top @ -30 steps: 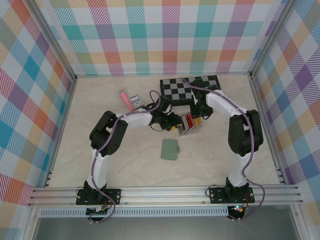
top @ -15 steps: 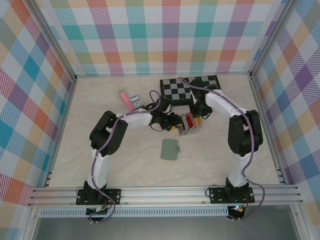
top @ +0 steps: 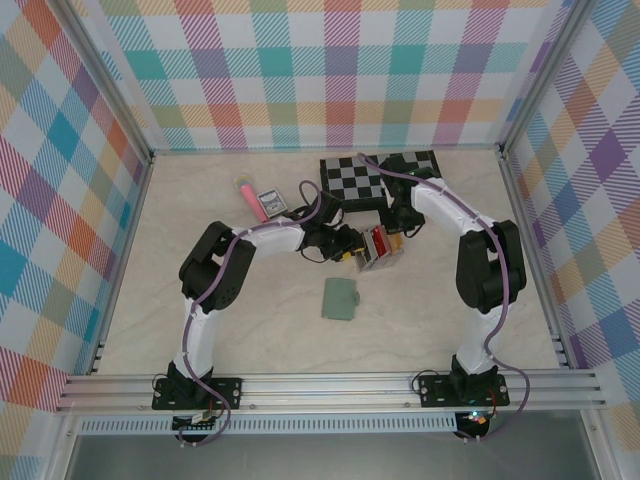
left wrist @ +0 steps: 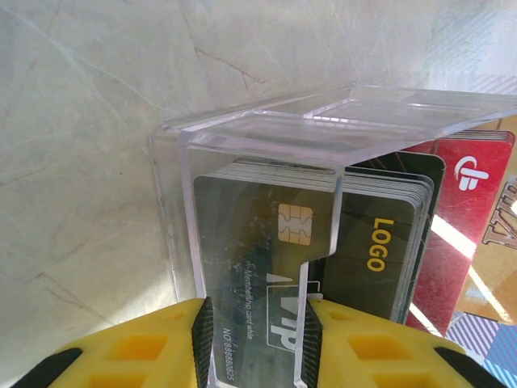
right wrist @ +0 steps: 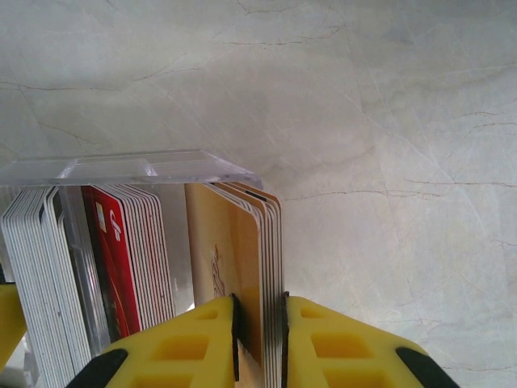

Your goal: Put the credit cards into the card holder

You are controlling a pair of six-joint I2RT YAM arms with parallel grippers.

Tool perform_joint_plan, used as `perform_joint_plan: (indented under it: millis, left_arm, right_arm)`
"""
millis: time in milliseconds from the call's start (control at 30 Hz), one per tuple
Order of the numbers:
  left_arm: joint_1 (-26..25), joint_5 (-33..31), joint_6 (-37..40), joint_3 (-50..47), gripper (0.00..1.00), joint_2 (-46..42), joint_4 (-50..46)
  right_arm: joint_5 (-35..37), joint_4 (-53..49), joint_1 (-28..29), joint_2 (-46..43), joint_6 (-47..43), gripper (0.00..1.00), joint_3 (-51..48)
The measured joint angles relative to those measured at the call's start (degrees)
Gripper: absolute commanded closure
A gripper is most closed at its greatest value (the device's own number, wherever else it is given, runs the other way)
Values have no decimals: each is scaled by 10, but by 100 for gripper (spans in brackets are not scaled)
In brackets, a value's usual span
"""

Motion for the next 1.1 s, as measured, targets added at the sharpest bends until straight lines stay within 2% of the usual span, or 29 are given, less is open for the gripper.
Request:
perform_joint_plan:
  millis: [633,800,1100]
  left_arm:
    - [0,0,0,1,65,1,1]
    - [0,1,0,2,65,1,0]
    - [0,1,0,2,65,1,0]
  right_arm:
    - [19,-7,2,0,1,74,3]
    - [21,-10,2,0,1,78,5]
    - [22,-10,2,0,2,78,6]
